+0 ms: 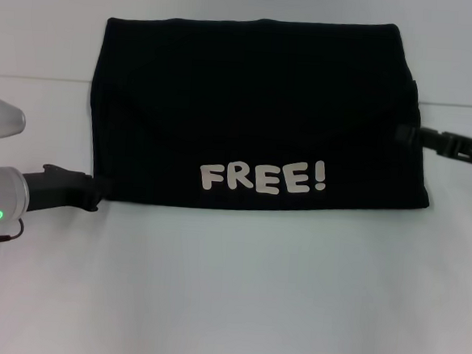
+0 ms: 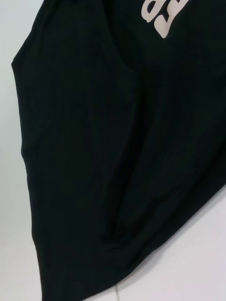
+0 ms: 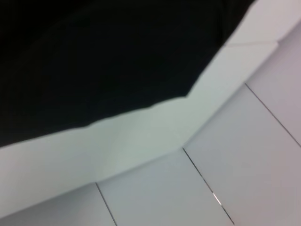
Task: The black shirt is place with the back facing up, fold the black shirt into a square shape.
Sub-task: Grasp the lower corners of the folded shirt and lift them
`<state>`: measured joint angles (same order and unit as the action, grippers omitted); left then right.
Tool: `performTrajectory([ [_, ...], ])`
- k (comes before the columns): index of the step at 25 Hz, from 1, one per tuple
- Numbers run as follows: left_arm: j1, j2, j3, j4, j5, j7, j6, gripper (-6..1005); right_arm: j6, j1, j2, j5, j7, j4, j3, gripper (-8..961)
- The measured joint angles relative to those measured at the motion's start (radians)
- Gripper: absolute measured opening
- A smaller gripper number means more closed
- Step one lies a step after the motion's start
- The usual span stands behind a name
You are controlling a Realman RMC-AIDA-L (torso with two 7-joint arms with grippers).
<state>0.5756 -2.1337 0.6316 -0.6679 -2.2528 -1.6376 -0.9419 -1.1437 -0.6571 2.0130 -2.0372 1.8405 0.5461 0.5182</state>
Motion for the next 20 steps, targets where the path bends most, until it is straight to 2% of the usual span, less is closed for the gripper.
performTrajectory([
  [1,0.001,0.0,0.0,0.0,0.0,0.0,0.0,97,0.006,-0.001,-0.002,-0.021,0.006,0.0,0.001,643],
  [7,0.008,0.004,0.0,-0.001,-0.002,0.002,-0.009,11,0.043,-0.014,-0.026,-0.167,0.115,0.001,0.006,642],
  [12,0.014,0.007,0.008,-0.002,-0.002,0.003,-0.011,10,0.065,-0.028,-0.04,-0.28,0.226,0.004,0.011,631],
  [20,0.017,0.008,0.023,-0.001,-0.002,0.003,-0.01,10,0.136,-0.047,-0.027,-0.311,0.244,-0.048,0.019,606],
])
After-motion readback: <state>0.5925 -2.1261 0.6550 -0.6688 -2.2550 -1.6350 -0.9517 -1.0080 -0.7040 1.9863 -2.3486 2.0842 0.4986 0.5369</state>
